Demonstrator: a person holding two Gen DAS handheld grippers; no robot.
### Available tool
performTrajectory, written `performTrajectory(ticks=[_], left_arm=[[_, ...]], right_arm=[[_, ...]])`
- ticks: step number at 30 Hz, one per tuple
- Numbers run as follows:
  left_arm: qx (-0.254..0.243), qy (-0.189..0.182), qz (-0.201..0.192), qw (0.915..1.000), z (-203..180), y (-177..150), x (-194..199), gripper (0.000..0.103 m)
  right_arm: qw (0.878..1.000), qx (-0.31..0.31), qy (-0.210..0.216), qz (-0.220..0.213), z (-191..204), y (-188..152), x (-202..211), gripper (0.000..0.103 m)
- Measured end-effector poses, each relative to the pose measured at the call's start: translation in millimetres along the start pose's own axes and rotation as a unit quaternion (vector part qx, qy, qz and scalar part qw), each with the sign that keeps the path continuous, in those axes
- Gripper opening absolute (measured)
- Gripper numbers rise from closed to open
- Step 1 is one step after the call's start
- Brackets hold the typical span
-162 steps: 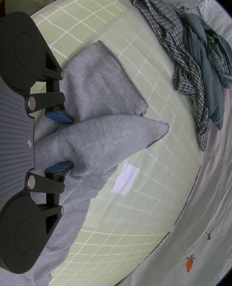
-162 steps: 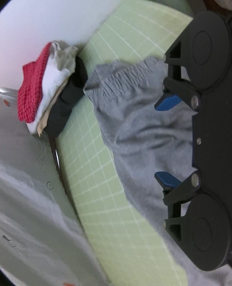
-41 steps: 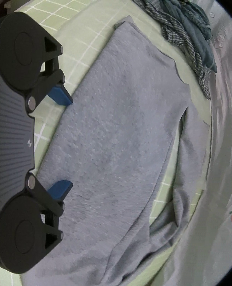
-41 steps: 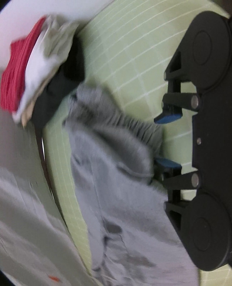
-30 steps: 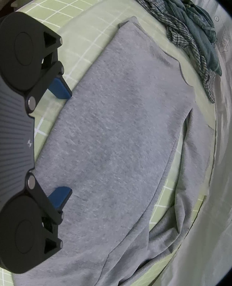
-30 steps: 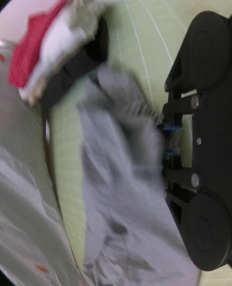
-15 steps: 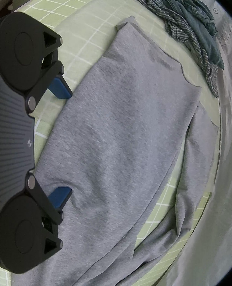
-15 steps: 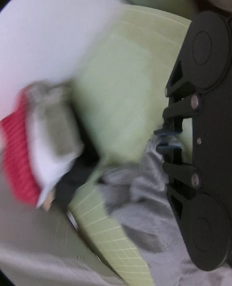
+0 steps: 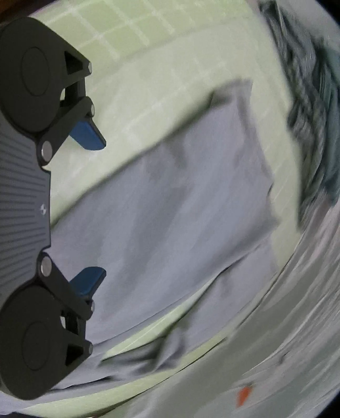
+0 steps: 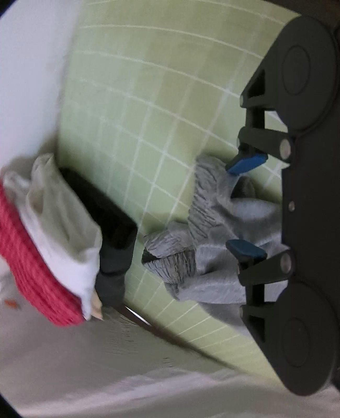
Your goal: Fold clothes
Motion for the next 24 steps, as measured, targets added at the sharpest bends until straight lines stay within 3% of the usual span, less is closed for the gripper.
performTrajectory(ticks=[7, 15, 17, 20, 24], left_arm=[[0.025, 0.032, -0.037, 0.9985, 44.9, 36.7, 6.6, 0.084], [0.079, 0.042, -0.05, 0.9947, 105.1, 88.3, -9.1, 0.079], [0.079, 0.047, -0.055, 0.9943, 115.1, 103.8, -15.1, 0.077], [0.069, 0.044, -0.055, 0.9952, 123.5, 118.0, -21.8, 0.065], [0.024, 0.029, -0.055, 0.9978, 124.4, 132.3, -29.2, 0.059]], right_arm=[[0.998, -0.058, 0.021, 0.016, 10.4, -13.9, -8.2, 0.063], [0.998, -0.055, 0.0, 0.016, 22.3, -48.9, -13.8, 0.066], [0.998, -0.055, -0.001, 0.015, 26.0, -62.3, -12.4, 0.067], [0.999, -0.051, 0.001, 0.011, 32.6, -82.8, -8.2, 0.069], [0.999, -0.051, 0.01, 0.0, 44.2, -109.5, -0.8, 0.069]])
Point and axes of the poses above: each gripper's, at about its wrist camera, not at the fingertips, and x roughly against the way its jaws point, z to its left, y to its top, the point moved 9 cm from there along -x, roughly the way its jaws point, and after that the axes turned 5 degrees about x, right-handed, at the moved point
